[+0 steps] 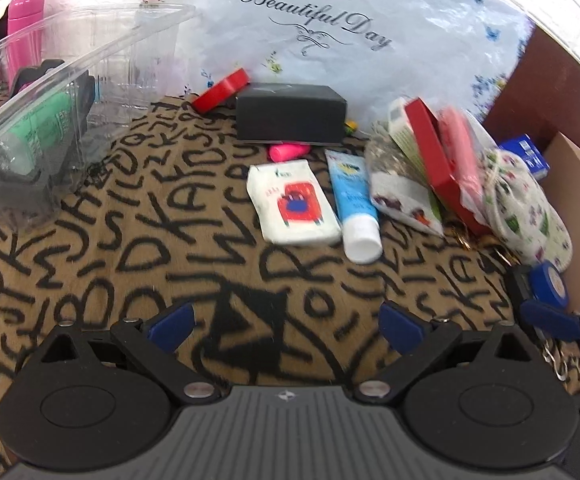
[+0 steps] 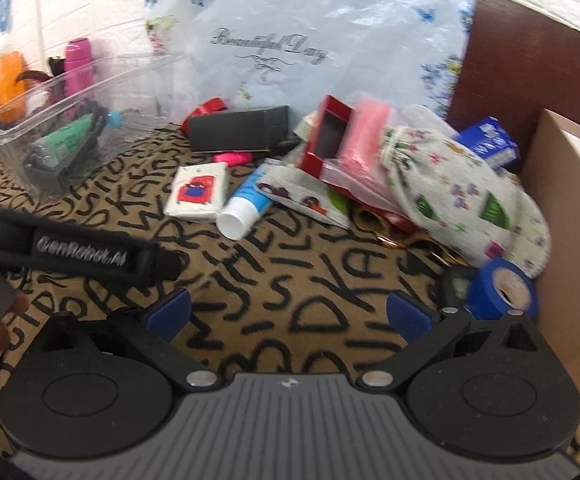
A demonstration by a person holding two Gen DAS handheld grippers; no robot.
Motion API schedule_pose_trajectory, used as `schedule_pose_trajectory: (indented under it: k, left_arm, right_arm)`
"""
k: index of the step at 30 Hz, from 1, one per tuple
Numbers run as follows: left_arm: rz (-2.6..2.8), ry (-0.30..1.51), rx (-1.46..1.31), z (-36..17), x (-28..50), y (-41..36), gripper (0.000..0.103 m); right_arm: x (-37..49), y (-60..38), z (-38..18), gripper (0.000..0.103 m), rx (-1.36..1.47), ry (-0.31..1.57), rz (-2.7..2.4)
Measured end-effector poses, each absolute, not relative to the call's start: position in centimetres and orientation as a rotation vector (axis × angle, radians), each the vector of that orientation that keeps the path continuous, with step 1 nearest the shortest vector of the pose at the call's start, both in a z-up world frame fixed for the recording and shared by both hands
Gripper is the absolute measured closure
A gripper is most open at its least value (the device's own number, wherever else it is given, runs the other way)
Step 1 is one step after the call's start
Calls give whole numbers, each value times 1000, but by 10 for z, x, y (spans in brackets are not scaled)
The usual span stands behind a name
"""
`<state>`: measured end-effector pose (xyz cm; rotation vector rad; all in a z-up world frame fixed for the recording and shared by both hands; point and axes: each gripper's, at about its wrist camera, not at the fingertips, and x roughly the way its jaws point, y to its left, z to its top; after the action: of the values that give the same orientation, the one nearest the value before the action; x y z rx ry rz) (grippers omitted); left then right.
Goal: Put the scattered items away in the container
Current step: 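Reach the left tool to the tissue pack while the right tool reaches the cream tube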
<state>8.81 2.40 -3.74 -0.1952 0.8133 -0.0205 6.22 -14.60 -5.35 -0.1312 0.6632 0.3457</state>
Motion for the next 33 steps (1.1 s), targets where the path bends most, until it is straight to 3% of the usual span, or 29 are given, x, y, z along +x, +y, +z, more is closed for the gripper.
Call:
schedule_pose_trajectory:
  k: [7, 10, 18, 19, 21, 23, 24, 28, 33]
  left_arm:
    - [-18, 800, -234, -39, 125, 34, 10]
    - [-15, 794, -275, -42, 141, 41, 15]
    - [-35, 778, -285, -47, 172, 44, 20]
    - [-40, 774, -278, -47, 175, 42, 23]
    - [-58, 765, -258, -47, 179, 39, 37]
    - [-75, 758, -248, -49, 181, 37, 55]
    - [-86, 759, -253, -49, 180, 36, 58]
    - [-100, 771, -254, -49, 176, 34, 74]
    - [-130, 794, -257, -50, 159, 27, 80]
  right_arm:
    - [89, -132, -62, 3, -122, 620, 435]
    - [101, -124, -65, 20, -119, 609, 468]
    - [128, -102, -78, 39, -153, 577, 494]
    - [130, -101, -80, 41, -157, 570, 489]
    - [136, -101, -84, 59, -163, 570, 473]
    - [143, -104, -90, 70, -149, 601, 466]
    - [143, -107, -91, 74, -141, 599, 464]
    - [140, -114, -91, 76, -145, 606, 488]
    - [123, -124, -87, 76, -157, 621, 505]
